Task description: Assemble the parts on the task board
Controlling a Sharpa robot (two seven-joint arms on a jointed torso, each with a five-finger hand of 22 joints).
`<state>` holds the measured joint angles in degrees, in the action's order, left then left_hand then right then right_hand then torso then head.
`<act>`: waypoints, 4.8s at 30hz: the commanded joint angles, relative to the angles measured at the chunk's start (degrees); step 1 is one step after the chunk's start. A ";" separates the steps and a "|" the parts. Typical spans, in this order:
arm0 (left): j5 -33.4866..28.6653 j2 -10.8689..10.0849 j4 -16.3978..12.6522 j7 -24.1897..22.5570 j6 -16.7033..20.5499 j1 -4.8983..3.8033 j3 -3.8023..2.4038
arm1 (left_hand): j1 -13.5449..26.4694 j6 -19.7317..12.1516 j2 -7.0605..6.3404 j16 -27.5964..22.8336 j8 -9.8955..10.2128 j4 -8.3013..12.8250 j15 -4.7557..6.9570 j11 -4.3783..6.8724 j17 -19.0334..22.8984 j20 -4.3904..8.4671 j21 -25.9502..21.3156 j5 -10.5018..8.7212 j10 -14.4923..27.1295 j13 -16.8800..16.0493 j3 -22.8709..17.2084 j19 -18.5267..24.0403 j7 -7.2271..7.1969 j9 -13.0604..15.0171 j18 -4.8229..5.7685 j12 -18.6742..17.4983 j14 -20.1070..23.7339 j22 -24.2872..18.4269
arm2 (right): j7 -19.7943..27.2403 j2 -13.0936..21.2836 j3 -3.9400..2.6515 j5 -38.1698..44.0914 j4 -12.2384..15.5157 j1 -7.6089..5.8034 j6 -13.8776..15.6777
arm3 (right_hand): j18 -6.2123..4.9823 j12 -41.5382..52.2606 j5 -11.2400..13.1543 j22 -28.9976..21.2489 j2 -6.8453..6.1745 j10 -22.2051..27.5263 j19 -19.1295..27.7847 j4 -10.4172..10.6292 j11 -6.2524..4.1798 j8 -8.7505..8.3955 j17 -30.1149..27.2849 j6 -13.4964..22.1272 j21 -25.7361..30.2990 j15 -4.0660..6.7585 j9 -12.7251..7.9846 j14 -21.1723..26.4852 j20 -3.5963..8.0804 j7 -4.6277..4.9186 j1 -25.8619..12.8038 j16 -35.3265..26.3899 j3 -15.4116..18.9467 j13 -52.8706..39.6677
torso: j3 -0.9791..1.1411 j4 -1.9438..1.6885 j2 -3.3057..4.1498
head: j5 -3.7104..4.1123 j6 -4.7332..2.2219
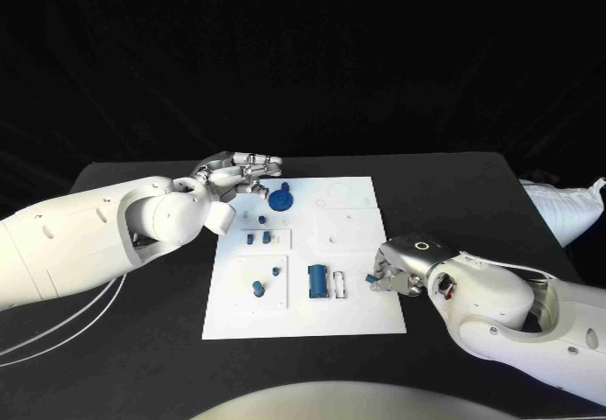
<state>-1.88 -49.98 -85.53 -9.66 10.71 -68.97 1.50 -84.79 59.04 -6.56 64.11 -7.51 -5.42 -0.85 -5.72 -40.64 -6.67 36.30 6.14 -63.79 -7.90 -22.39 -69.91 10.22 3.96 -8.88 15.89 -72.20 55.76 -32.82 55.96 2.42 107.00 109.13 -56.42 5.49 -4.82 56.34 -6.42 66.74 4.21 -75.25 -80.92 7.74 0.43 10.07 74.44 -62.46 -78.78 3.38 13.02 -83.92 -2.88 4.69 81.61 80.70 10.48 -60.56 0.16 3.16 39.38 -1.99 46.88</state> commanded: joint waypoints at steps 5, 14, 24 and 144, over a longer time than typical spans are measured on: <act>0.11 0.00 -0.09 0.05 -1.00 -0.01 -0.03 | 0.63 -0.28 -0.14 -0.18 -0.39 0.02 -0.07 0.06 0.27 0.00 -0.47 0.23 0.48 -0.07 0.23 0.32 -0.06 -0.03 -1.16 0.41 0.59 -0.25 | -1.35 0.13 0.84 4.57 -0.80 0.93 -8.79 | 0.33 -0.46 0.25 0.00 0.04 0.33 0.05 -0.31 -0.21 0.06 0.04 -0.24 0.30 0.36 0.07 -3.15 0.33 0.22 0.95 -0.23 -0.67 0.10 | 0.00 -0.04 0.01 | -0.01 0.08; 0.11 0.05 -0.05 0.12 -1.06 -0.01 -0.03 | 0.65 -0.32 -0.16 -0.24 -0.38 0.03 -0.08 0.05 0.38 0.00 -0.63 0.23 0.53 -0.06 0.25 0.39 -0.05 -0.03 -1.19 0.42 0.65 -0.35 | -1.47 -0.05 0.84 1.75 -0.58 0.97 -3.17 | 0.60 0.45 -0.22 1.64 3.55 -0.81 -0.77 -1.89 -1.13 0.18 1.56 -1.69 -0.55 1.10 0.63 -3.53 0.95 -0.82 4.36 0.64 -6.29 -0.92 | 0.03 -0.03 0.04 | -0.07 0.08; 0.11 0.10 -0.04 0.19 -1.04 0.00 -0.02 | 0.65 -0.33 -0.15 -0.25 -0.38 0.03 -0.08 0.05 0.39 0.00 -0.65 0.23 0.54 -0.07 0.24 0.40 -0.05 -0.04 -1.19 0.42 0.65 -0.36 | -1.23 0.51 0.71 -7.09 1.18 0.90 10.59 | 0.73 -0.23 0.42 2.28 1.34 -1.54 -1.04 -3.76 -0.92 -0.45 2.30 -1.47 -0.84 1.04 2.02 -3.61 1.05 -0.63 2.37 0.95 -18.66 -1.12 | -0.03 -0.10 0.01 | -0.01 0.04; -8.27 5.09 10.44 -11.58 4.35 3.18 0.28 | 2.33 -2.39 -0.67 -44.29 0.30 -2.06 -5.10 -2.04 27.64 -5.36 -27.39 0.23 1.30 4.31 1.79 19.38 -0.03 -0.20 -1.67 -7.10 13.85 -21.58 | 50.24 -11.28 -0.25 -96.64 -33.77 -9.26 9.84 | -5.83 -51.93 -1.38 -56.75 -5.42 12.25 23.23 -0.83 6.93 -6.48 -57.81 7.47 59.22 -8.25 0.19 19.80 -7.86 5.43 3.02 -69.97 -18.63 45.51 | -0.85 1.48 -5.89 | 0.94 -8.82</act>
<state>-6.89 -45.34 -76.00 -16.41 14.12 -66.00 1.84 -82.17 56.88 -7.23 21.66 -7.52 -7.09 -5.38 -7.48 -13.76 -11.62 10.17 6.14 -62.26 -3.64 -20.59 -51.24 10.31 3.82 -10.30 9.68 -58.46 35.51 9.20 45.52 2.24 21.62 77.21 -65.60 20.33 -10.17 4.93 -7.96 11.02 -1.16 -62.82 -57.61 7.04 7.07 3.90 17.83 -55.36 -21.04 -4.52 13.70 -64.34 -10.31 10.02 84.11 12.19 -7.78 -16.52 -0.64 4.31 34.61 -0.99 39.35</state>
